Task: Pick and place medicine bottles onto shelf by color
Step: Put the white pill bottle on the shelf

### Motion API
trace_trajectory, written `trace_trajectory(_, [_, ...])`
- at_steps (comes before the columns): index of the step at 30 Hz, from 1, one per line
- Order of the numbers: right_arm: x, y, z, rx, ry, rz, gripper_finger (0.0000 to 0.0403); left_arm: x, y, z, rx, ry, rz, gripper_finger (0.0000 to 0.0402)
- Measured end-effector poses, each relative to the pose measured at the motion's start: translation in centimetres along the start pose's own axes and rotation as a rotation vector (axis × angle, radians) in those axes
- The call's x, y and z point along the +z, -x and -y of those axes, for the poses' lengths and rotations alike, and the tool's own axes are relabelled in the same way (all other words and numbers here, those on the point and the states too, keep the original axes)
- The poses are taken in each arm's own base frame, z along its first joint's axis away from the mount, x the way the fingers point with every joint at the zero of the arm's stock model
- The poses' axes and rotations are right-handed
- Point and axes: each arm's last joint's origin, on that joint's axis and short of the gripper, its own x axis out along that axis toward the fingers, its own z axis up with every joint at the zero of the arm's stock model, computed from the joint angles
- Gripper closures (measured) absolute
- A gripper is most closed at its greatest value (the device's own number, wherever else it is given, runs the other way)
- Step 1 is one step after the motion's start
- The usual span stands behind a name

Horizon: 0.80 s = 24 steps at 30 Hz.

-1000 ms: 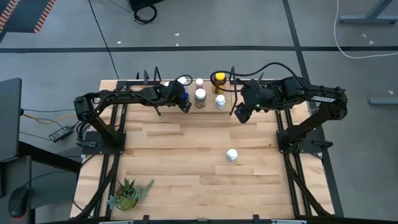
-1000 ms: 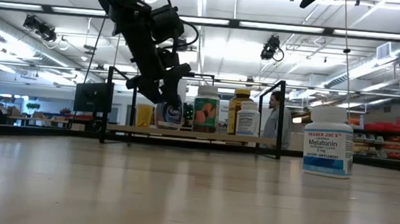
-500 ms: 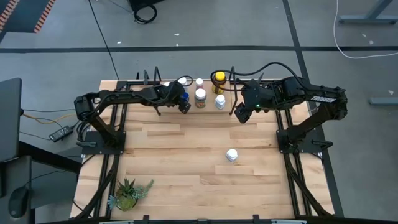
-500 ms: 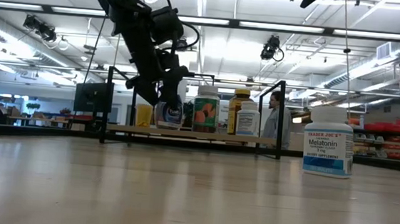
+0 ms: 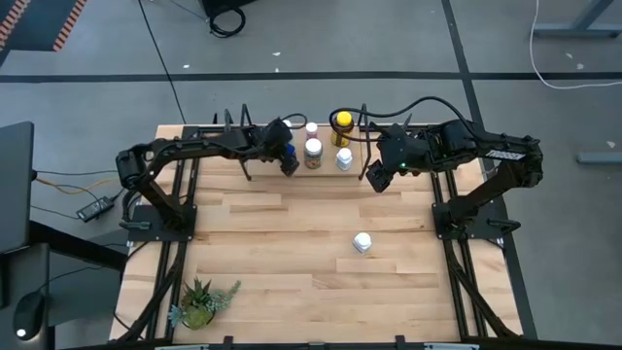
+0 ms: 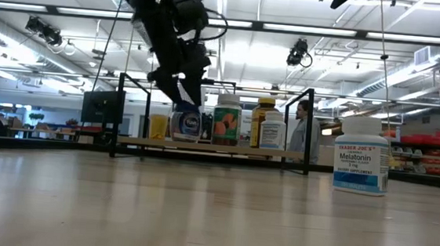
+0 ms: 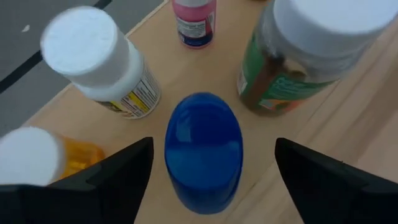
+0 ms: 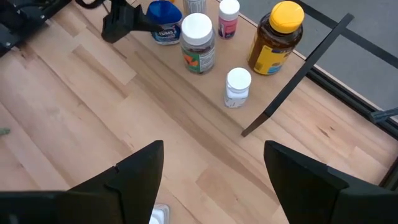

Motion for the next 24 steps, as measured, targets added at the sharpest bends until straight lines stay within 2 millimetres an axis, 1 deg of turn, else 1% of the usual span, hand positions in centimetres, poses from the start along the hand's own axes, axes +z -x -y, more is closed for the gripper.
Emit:
trace_trajectory(6, [0.0,0.0,0.0,0.006,0.0,-0.007,0.012,1.9,2.0,0.5,-0.008,-0.033,-0.002,0.0056])
trace_trajectory(8, [0.0,0.0,0.0,0.014,0.002,-0.015,0.012,2.5,2.9,1.1,-0.021,-0.041,0.01,0.0056])
trace_trajectory(13, [-0.2,0.3,0.2,0.044,0.024,-0.035,0.012,3.3,5.2,3.1,-0.06,-0.072,0.01,0.0056])
trace_trajectory(16, [-0.3,0.8,0.6,0.054,0.02,-0.044,0.012,3.2,6.5,4.9,-0.098,-0.103,0.013,0.0056])
trace_trajectory(19, [-0.5,1.6,1.4,0.08,0.016,-0.061,0.012,2.9,8.0,7.2,-0.177,-0.162,0.027,0.0056])
trace_trajectory(22, [-0.6,2.4,2.3,0.101,0.024,-0.056,0.012,2.5,9.4,9.9,-0.28,-0.205,0.077,0.0056])
trace_trajectory(24, [-0.8,3.2,3.0,0.118,0.026,-0.038,0.012,2.3,10.2,11.6,-0.364,-0.22,0.139,0.0056])
